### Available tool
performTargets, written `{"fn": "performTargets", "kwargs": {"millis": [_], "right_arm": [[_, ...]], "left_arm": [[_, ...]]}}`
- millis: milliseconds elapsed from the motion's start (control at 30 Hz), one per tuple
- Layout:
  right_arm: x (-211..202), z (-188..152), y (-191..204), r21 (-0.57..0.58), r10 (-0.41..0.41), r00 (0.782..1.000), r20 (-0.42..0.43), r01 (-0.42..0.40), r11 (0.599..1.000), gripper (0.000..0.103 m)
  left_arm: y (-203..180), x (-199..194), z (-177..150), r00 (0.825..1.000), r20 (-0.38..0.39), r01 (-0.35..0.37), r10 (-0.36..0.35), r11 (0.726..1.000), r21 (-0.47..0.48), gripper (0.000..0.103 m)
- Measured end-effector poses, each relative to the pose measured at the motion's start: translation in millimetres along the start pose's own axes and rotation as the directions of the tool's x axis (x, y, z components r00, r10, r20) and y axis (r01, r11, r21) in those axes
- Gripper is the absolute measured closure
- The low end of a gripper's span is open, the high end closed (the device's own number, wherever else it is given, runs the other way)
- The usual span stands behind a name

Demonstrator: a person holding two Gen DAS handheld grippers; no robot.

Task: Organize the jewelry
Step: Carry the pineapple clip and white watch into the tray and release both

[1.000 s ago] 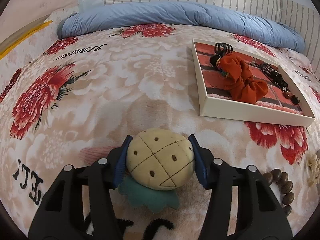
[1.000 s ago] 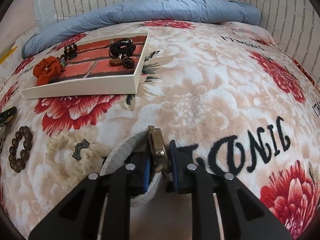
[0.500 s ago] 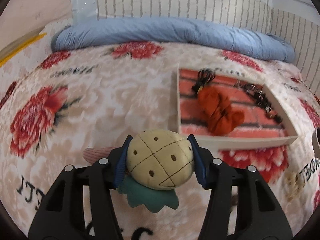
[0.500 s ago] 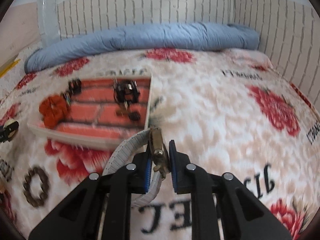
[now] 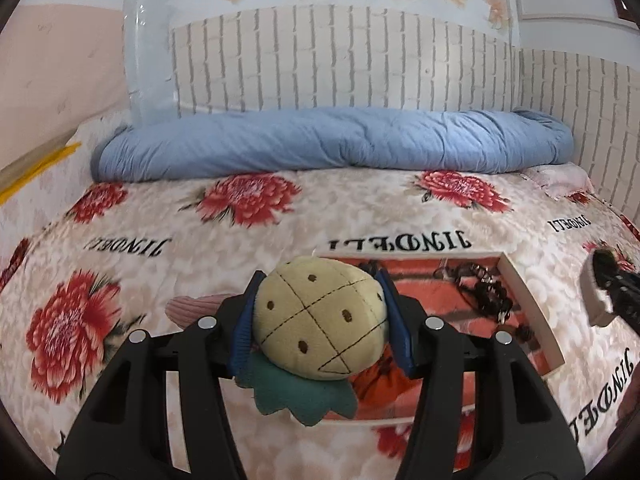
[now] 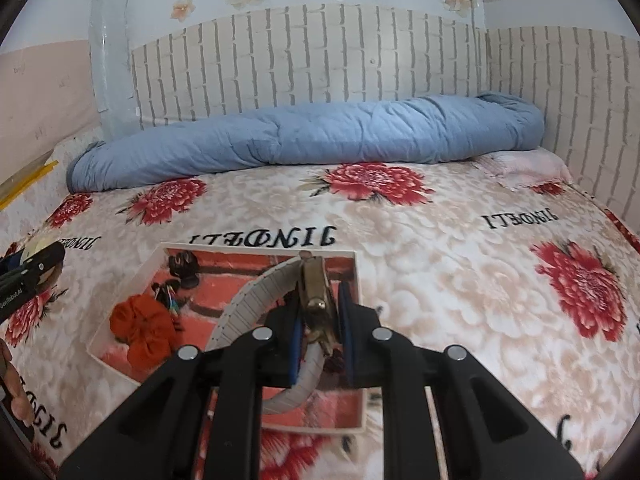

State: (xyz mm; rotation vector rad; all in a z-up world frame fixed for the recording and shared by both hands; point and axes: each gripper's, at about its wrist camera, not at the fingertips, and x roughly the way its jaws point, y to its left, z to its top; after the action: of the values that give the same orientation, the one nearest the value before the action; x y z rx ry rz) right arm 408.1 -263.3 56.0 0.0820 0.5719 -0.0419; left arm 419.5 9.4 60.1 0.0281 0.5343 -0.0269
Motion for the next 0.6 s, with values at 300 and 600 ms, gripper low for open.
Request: {"fn": "performTargets", "kwargs": {"millis": [300,600], "right_arm": [[50,-22,16,-0.026,0.007,0.999,-0.052,-0.009,1.000,0.087],[81,-35,16,-0.036,-0.013,0.995,-0.097,0.009,0.999,0.087]], "left_arm": [[-14,46,-23,0.998,-0.052,0.032,-0.030,0.999,0.033,0.049],[-20,81,-44,0.993,-0.119,0.024,-0.017,0.998,0.053,0.049]]}}
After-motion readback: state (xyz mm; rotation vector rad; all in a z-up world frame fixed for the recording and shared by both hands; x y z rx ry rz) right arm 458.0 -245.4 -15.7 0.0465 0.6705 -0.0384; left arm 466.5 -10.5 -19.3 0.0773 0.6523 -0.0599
